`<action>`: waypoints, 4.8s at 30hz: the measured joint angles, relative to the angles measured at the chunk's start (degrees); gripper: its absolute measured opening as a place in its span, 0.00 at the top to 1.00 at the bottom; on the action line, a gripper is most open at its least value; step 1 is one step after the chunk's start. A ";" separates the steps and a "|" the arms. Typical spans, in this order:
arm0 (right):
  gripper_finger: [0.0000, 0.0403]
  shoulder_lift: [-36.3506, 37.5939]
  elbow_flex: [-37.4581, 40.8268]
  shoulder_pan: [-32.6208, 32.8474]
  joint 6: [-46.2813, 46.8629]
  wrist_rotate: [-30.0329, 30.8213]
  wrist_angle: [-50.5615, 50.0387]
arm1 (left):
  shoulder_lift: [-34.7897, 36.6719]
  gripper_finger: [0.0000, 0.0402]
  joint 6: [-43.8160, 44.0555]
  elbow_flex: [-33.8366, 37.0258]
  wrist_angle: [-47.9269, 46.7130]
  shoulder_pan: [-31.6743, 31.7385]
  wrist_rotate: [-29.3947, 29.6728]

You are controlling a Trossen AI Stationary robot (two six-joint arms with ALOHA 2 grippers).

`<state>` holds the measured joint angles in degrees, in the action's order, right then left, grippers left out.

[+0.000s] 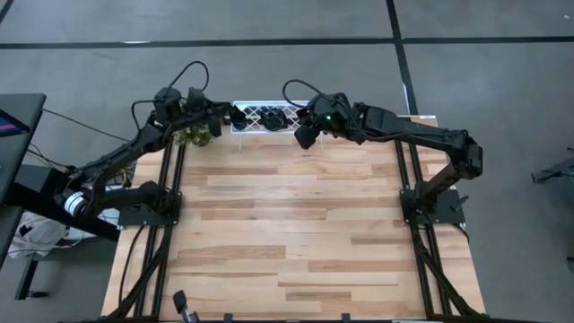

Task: Pick & Place Mini shaped plates
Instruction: Stack the drop shaped plate on the top of the drop shaped plates on the shelf, then return to Home Position

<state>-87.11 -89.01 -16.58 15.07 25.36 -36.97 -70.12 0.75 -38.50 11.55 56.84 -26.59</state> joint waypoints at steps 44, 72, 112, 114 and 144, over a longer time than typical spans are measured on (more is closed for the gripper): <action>0.56 0.00 -0.02 -0.01 -0.02 0.00 -0.07 | -3.03 0.80 -0.50 0.00 -0.02 -0.17 -0.37; 0.55 0.02 -0.02 0.04 0.92 0.00 0.22 | -5.60 0.79 -13.72 0.02 5.23 -0.64 10.61; 0.55 7.62 1.61 1.74 -7.93 -25.53 6.67 | 38.50 0.81 14.56 19.61 -7.14 -24.63 8.57; 0.55 10.81 3.65 1.94 -8.36 -24.04 6.72 | 43.19 0.81 15.03 22.41 -5.85 -25.39 8.58; 0.55 64.68 62.85 2.24 -3.65 -17.17 37.01 | 54.30 0.81 16.24 38.16 3.92 -41.17 20.82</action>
<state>-22.43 -26.16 -14.34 11.42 8.20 0.04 -15.82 17.00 -0.34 15.47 15.66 -5.77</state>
